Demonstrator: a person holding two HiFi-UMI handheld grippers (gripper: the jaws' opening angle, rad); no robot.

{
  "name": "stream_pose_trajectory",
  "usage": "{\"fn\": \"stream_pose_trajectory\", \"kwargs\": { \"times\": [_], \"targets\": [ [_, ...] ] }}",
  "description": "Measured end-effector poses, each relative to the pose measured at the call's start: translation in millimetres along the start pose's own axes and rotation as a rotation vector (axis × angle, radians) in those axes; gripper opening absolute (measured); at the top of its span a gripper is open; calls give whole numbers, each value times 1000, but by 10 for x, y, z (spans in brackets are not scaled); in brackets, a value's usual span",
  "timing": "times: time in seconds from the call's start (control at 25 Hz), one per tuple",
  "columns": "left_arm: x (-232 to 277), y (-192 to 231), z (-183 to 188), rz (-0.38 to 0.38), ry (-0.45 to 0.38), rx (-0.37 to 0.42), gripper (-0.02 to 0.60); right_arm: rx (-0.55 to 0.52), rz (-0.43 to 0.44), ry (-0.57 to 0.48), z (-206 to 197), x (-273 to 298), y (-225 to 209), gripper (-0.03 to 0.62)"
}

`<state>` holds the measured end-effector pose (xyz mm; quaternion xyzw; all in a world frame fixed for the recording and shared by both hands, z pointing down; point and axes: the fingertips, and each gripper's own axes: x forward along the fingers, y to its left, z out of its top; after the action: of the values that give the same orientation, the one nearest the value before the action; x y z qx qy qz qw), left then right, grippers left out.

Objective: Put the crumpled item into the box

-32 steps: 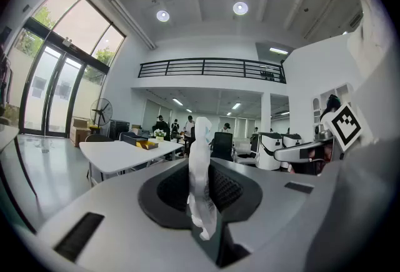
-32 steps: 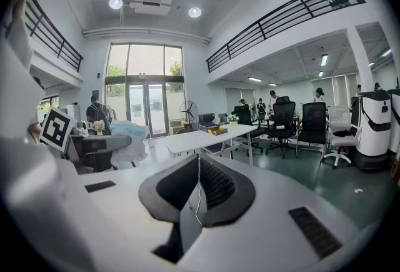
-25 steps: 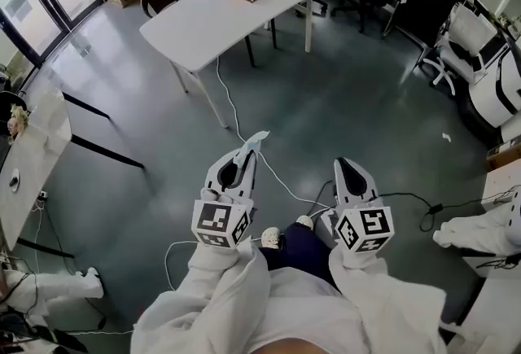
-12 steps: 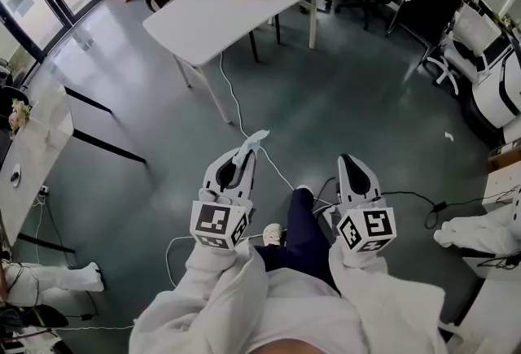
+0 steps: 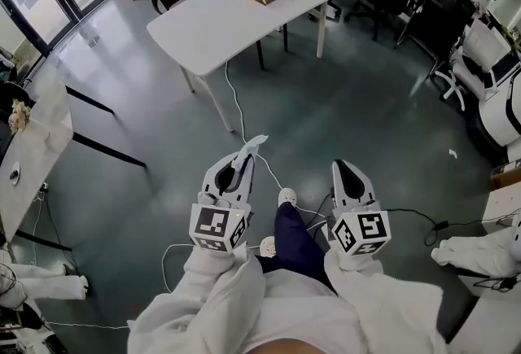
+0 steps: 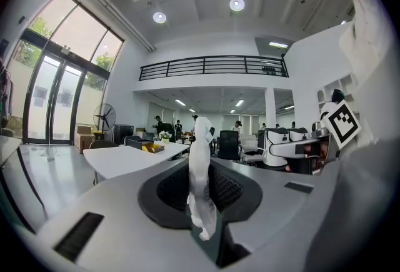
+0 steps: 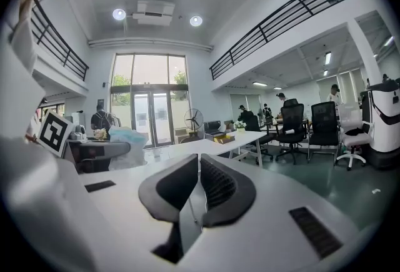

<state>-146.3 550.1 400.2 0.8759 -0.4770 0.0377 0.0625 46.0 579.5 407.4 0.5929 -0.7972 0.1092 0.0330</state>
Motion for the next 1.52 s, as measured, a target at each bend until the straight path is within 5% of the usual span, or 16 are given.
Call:
{"fn": "stream_pose_trajectory", "kwargs": {
  "times": [0.8, 1.52],
  "targets": [
    [2092, 633, 393, 67, -35, -3, 63, -17, 60, 2, 552, 1916, -1205, 37],
    [2573, 690, 213, 105, 35, -32, 61, 32, 98, 66, 401, 2315, -1535, 37]
  ]
}}
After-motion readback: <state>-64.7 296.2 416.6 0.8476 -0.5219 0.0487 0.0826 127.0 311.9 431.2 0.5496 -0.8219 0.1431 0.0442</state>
